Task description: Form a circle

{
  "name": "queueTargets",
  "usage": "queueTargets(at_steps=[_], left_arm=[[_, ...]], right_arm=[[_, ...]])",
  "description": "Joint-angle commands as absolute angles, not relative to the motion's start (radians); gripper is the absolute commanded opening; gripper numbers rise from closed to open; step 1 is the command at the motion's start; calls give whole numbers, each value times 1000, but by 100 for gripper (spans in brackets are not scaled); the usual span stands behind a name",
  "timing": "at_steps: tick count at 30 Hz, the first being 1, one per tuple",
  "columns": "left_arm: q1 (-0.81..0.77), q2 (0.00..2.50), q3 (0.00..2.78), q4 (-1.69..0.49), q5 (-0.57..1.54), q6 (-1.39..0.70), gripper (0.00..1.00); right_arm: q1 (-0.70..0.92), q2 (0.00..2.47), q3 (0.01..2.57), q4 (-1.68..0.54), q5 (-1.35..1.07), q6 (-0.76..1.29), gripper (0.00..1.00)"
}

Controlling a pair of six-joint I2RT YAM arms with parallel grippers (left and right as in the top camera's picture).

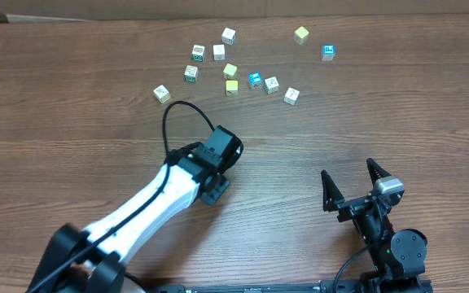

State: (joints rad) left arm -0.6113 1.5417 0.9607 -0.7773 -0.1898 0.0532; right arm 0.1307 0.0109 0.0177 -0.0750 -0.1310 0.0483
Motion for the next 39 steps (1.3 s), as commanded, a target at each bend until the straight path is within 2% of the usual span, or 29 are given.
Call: queueTargets(at_steps=[1,3,4,8,10,12,13,15,29,39], left_arm=[[-578,1462,966,-780,-163,17,31],[-555,1439,966,-777,-162,10,15],[-541,1432,966,-773,-159,10,13],[-509,1430,966,-773,-83,10,15],[-509,1430,966,-765,-47,10,12],[-511,1430,966,-779,-48,12,15],[-510,1433,965,-778,-57,12,9],[-504,1443,965,-777,-60,10,4],[-434,1511,963,-842,-61,-94,4],[-434,1511,901,-681,-59,-94,5]], right_arm=[[126,3,8,-70,-129,44,100],[126,3,8,-70,-129,44,100],[126,3,8,-70,-129,44,100],[126,3,8,-70,-129,44,100],[126,3,8,-70,-129,44,100],[126,3,8,-70,-129,44,100],[126,3,8,-70,-129,44,100],[126,3,8,-70,-129,44,100],[126,3,8,-70,-129,44,100],[126,3,8,-70,-129,44,100]])
